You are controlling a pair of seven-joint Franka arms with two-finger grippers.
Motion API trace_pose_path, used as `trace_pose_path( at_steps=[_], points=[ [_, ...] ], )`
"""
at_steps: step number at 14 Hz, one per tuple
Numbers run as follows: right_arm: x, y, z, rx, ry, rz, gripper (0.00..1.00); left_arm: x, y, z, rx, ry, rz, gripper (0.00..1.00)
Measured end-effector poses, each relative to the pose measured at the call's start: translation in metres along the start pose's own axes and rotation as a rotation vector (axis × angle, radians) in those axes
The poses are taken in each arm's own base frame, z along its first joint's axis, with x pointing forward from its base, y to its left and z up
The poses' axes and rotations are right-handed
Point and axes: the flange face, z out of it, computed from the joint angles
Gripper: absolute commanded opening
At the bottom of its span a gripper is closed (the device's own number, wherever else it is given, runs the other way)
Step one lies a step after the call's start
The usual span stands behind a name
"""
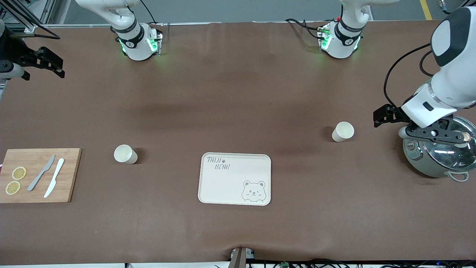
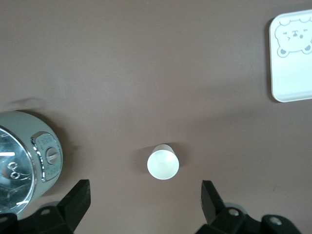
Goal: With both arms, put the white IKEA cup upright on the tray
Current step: 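Lower the left gripper over the white paper cup beside the pot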
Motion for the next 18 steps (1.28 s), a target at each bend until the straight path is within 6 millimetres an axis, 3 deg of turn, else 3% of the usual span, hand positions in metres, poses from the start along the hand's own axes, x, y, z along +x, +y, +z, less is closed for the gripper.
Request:
trace_pose_path(
  at_steps=[2, 5, 12, 18],
  points=[
    [0.001, 0.002, -0.001, 0.0, 0.008, 0.042, 1.0, 0.002, 0.009, 0.014, -0.001, 0.017, 0.015, 1.0],
    [0.002, 0.002, 0.002, 0.0, 0.003, 0.124, 1.0, -0.004, 0.003, 0.047, 0.004, 0.068, 0.018, 1.0],
    [0.011, -0.003, 0.013, -0.004, -0.016, 0.115, 1.0, -0.026, -0.013, 0.118, 0.008, 0.054, 0.079, 1.0],
    [0.012, -0.016, 0.012, -0.008, -0.016, 0.073, 1.0, -0.047, -0.015, 0.164, 0.014, 0.102, 0.076, 1.0]
  ],
)
